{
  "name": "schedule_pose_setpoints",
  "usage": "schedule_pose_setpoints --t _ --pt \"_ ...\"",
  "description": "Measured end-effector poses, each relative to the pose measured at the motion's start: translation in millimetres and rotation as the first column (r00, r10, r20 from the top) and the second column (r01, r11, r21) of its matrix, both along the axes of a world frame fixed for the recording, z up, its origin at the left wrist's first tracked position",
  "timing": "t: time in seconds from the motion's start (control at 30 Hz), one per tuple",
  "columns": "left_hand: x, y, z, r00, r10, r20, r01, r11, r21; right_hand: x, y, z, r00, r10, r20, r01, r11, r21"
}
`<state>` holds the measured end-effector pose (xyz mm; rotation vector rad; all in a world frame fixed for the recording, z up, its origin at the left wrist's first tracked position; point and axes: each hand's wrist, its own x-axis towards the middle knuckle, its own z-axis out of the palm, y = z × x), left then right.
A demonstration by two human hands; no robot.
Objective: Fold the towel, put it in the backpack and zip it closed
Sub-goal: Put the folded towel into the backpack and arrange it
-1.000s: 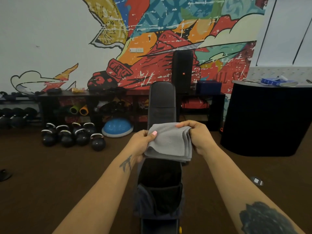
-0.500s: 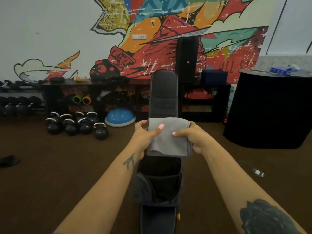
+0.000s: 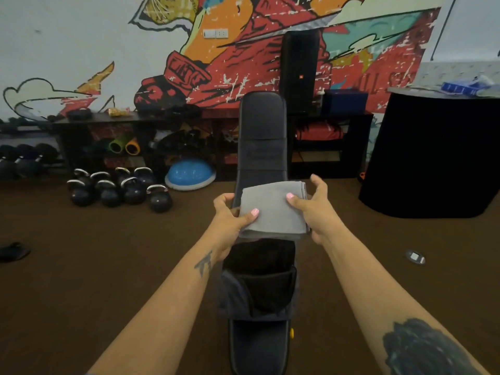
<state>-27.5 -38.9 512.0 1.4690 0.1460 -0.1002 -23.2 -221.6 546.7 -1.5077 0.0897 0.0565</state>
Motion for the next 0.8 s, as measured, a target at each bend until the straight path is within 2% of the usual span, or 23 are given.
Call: schedule_pose_setpoints --t 0.1,0.2,0.3,0.4,0.5,0.6,0.7,0.8 --pt "7.0 6.8 -6.4 0.993 -0.042 0.111 0.032 0.995 0.09 7.2 4.4 -8.3 0.988 0.045 0.15 -0.043 0.999 -0.013" --pt "14.2 16.7 -5.1 0.984 -0.117 0.134 0.111 0.993 0.049 14.7 14.1 -10.6 0.978 0.061 0.199 -0.06 0.998 -0.011" --pt "24.3 28.6 -5.1 0.981 -0.16 0.111 0.16 0.987 0.009 19.3 21.0 -7.5 0.992 0.089 0.091 -0.101 0.984 0.147" --pt "36.8 39.4 -11.2 0.979 -0.148 0.139 0.148 0.989 0.01 25.9 26.5 -7.1 0.981 0.185 -0.063 -0.169 0.965 0.202" --pt "52.8 50.2 -20.5 0.976 -0.17 0.133 0.167 0.985 0.031 36.8 36.8 -11.1 0.974 0.156 -0.165 -0.123 0.973 0.197" --pt "66.8 57.0 -31.9 0.974 -0.198 0.108 0.197 0.98 0.023 48.8 42.9 -17.6 0.977 0.093 -0.191 -0.06 0.983 0.171" --pt "77.6 60.1 -48.1 0.975 -0.207 0.079 0.211 0.976 -0.051 55.2 45.9 -31.9 0.959 0.18 -0.22 -0.149 0.978 0.149" --pt "83.0 63.0 -73.1 0.97 -0.239 0.044 0.242 0.966 -0.087 61.7 49.0 -58.2 0.935 0.218 -0.278 -0.212 0.976 0.054"
